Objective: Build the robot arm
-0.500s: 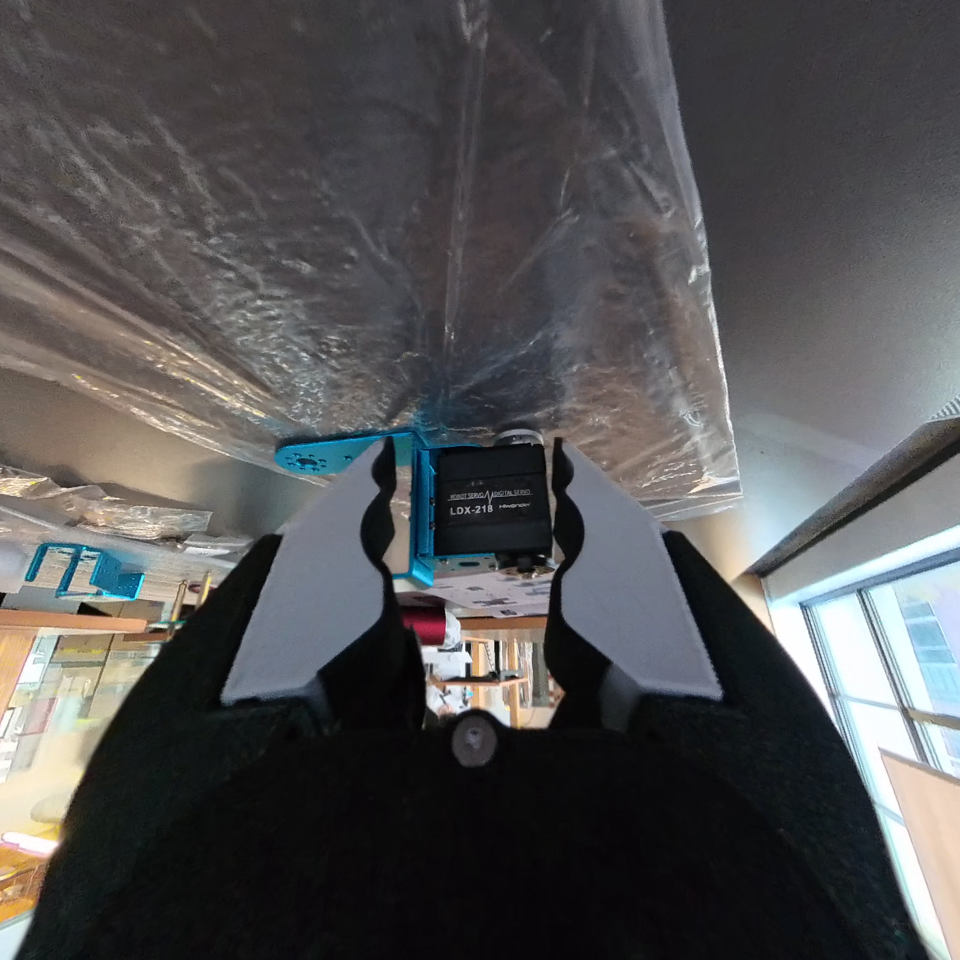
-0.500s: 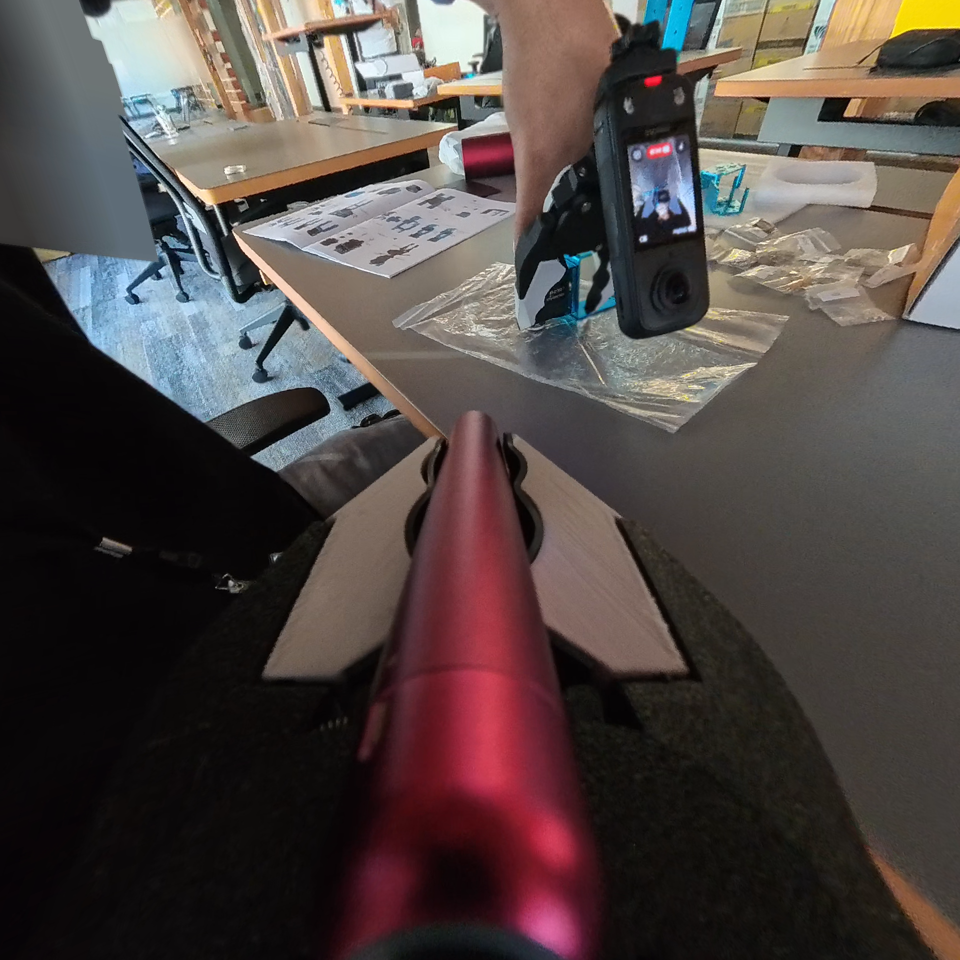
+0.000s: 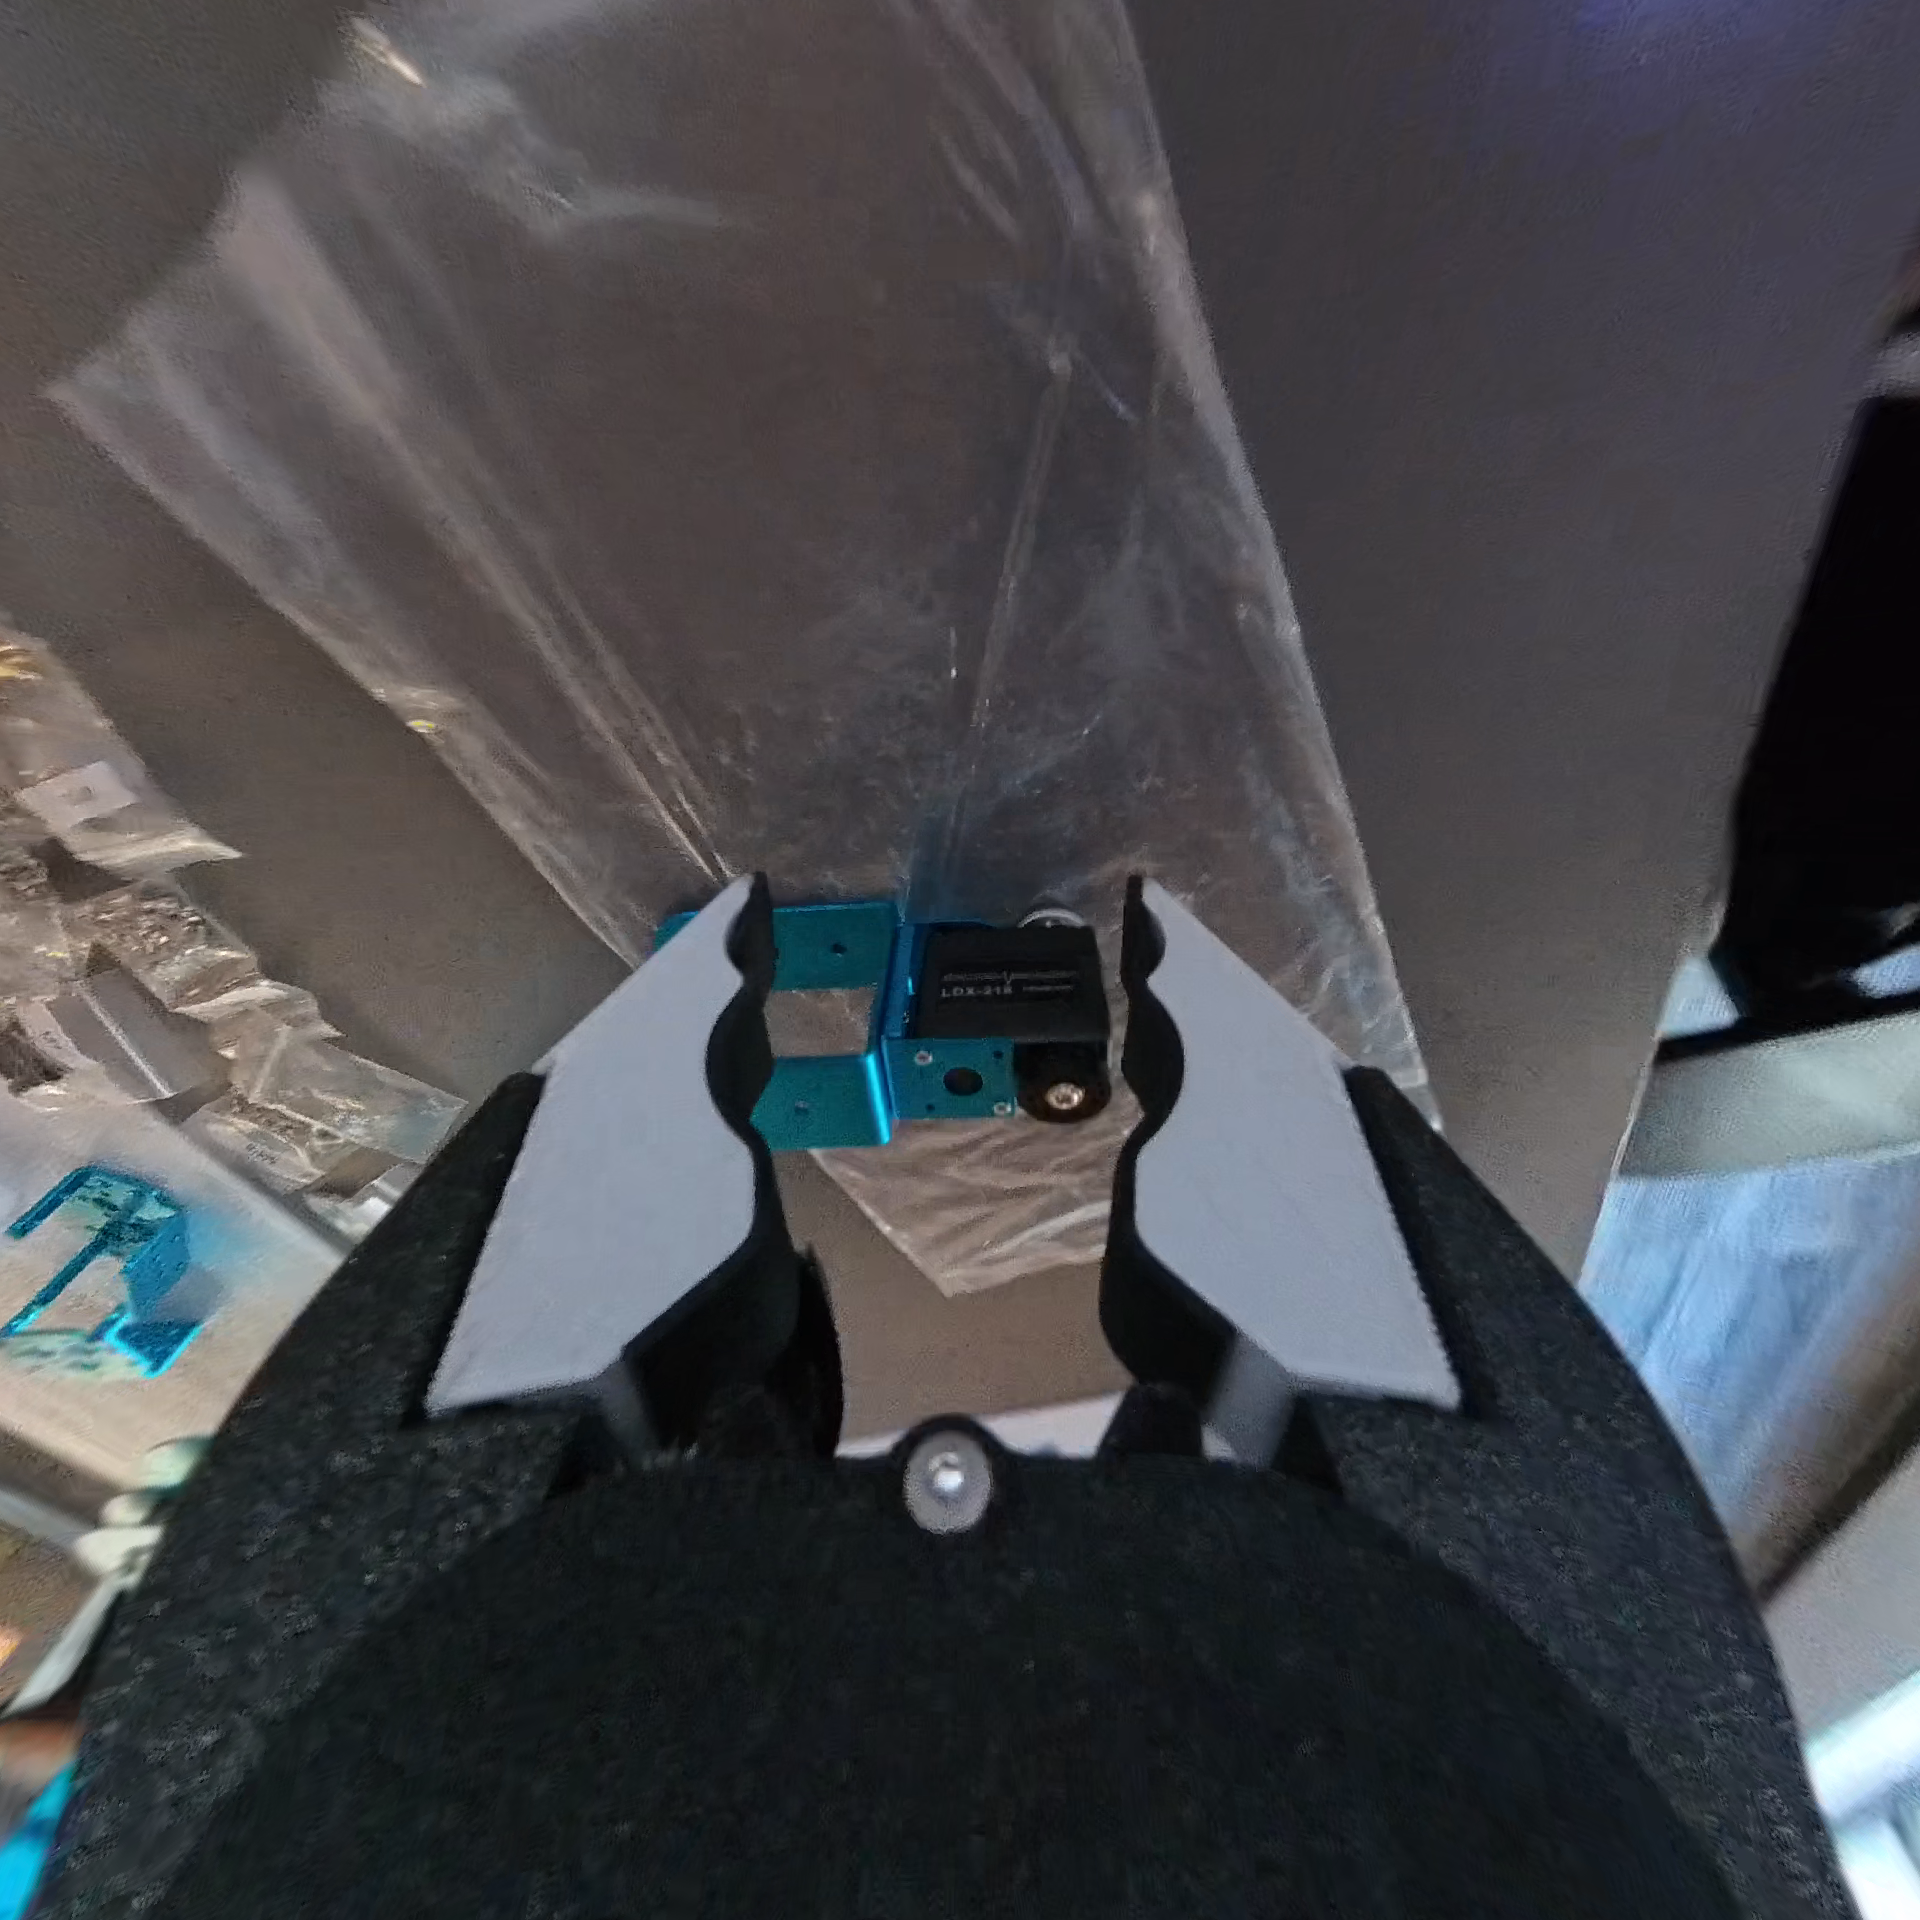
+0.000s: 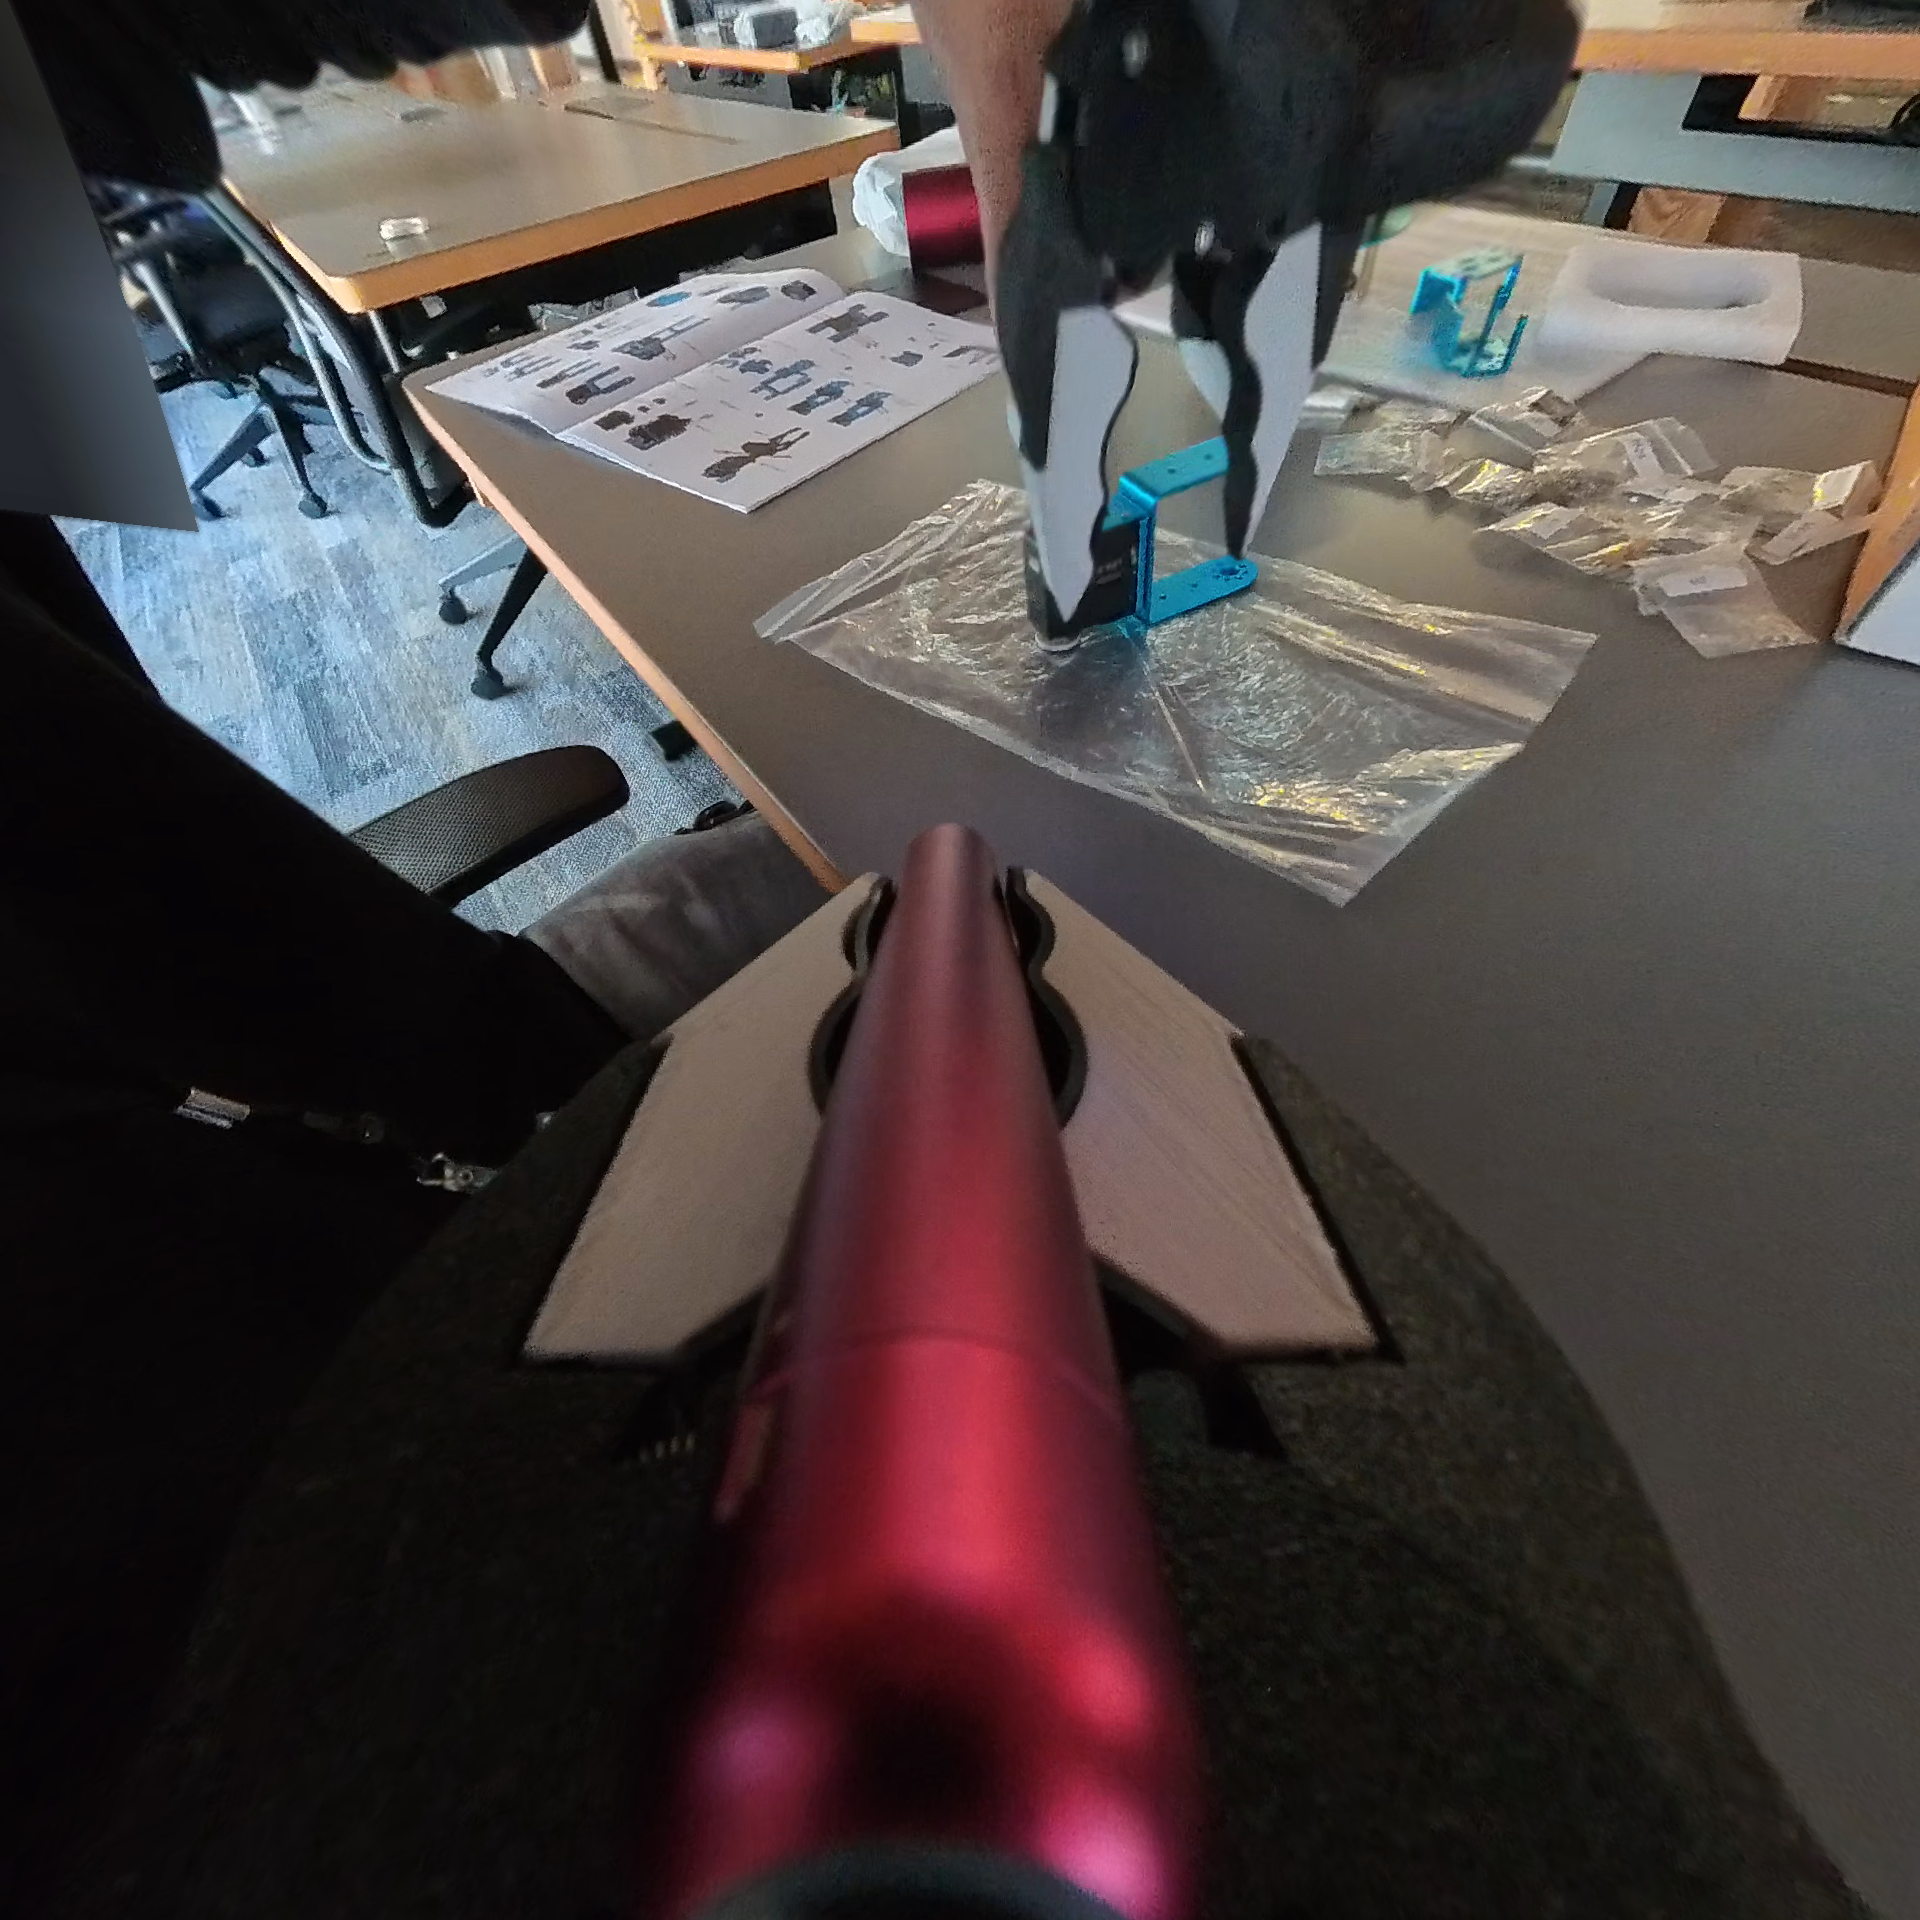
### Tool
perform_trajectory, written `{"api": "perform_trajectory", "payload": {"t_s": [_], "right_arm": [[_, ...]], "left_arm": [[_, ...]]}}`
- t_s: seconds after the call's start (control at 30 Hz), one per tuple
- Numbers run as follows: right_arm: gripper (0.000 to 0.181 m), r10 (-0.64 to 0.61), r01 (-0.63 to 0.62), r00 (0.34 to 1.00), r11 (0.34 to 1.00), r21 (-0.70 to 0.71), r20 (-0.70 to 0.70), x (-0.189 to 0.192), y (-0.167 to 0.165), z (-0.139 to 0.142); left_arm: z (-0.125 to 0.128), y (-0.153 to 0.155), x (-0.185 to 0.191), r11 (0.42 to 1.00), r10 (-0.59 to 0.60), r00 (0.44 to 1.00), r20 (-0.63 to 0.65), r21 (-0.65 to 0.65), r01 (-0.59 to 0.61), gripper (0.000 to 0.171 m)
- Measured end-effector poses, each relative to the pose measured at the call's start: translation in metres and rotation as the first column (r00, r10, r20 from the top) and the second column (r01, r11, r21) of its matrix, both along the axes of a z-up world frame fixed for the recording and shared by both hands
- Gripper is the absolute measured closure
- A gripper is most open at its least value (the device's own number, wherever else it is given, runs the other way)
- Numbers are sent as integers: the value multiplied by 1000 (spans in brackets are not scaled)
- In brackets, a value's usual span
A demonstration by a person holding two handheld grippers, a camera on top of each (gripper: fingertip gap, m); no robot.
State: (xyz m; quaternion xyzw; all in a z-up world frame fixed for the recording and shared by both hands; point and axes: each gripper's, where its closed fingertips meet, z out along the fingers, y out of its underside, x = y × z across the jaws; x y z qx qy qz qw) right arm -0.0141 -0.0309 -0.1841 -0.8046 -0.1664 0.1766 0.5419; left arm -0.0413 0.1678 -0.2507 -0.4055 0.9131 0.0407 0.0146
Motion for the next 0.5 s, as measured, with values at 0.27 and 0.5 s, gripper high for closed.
{"api": "perform_trajectory", "payload": {"t_s": [0.27, 0.5], "right_arm": [[159, 28, -28, 1000, 993, 111, 5, -17, 45, 22], [159, 164, -155, 981, 984, 92, -102, -61, 87, 11]], "left_arm": [[107, 16, -31, 897, 400, 724, 562, -404, -181, 110], [85, 3, -210, 659, 748, 197, 633, -676, -330, 116]]}}
